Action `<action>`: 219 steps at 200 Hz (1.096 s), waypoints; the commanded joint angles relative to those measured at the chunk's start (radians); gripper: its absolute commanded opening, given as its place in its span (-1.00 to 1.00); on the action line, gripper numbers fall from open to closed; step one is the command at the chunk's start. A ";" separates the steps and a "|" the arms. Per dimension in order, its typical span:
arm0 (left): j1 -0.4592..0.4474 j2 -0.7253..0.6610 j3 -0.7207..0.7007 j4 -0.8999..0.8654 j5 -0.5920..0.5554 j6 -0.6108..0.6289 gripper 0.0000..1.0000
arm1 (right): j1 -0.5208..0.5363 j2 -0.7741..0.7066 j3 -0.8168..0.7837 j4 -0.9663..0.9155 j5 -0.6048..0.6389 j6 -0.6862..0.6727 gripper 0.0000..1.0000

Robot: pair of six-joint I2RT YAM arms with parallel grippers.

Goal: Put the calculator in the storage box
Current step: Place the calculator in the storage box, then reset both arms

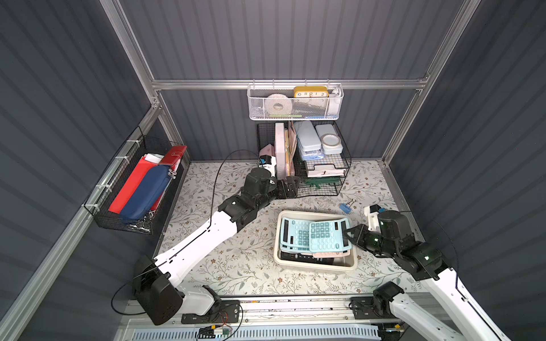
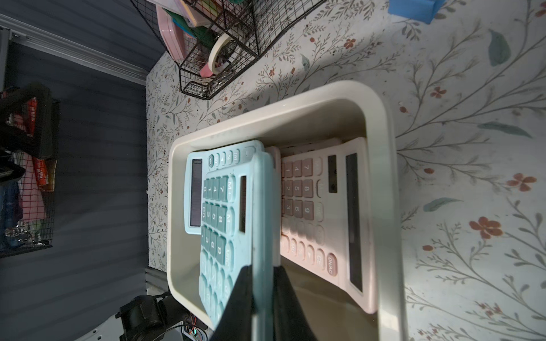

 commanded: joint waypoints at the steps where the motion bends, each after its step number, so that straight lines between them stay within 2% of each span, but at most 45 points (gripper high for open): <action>1: 0.008 -0.026 -0.026 0.022 0.039 -0.018 0.98 | 0.005 -0.022 -0.019 0.079 0.028 0.044 -1.00; 52: 0.011 -0.018 -0.038 0.032 0.045 -0.024 0.98 | 0.005 -0.003 -0.094 0.123 0.024 0.035 -1.00; 70: 0.011 -0.020 -0.042 0.032 0.047 -0.025 0.99 | 0.005 0.009 -0.102 0.123 0.023 0.022 -0.87; 120: 0.011 -0.020 -0.045 0.033 0.054 -0.030 0.98 | 0.006 0.005 -0.069 0.070 0.102 -0.014 -0.31; 166: 0.011 -0.019 -0.042 0.023 0.055 -0.033 0.98 | 0.004 0.020 0.010 -0.016 0.188 -0.076 -0.25; 194: 0.011 -0.021 -0.034 -0.004 0.030 -0.036 0.99 | 0.004 0.024 0.041 -0.029 0.193 -0.103 -0.21; 207: 0.011 -0.024 -0.024 -0.028 0.016 -0.038 0.99 | 0.004 0.020 0.048 -0.017 0.181 -0.119 -0.15; 219: 0.011 -0.033 -0.017 -0.051 -0.005 -0.042 0.98 | 0.003 0.016 0.064 -0.013 0.175 -0.139 0.00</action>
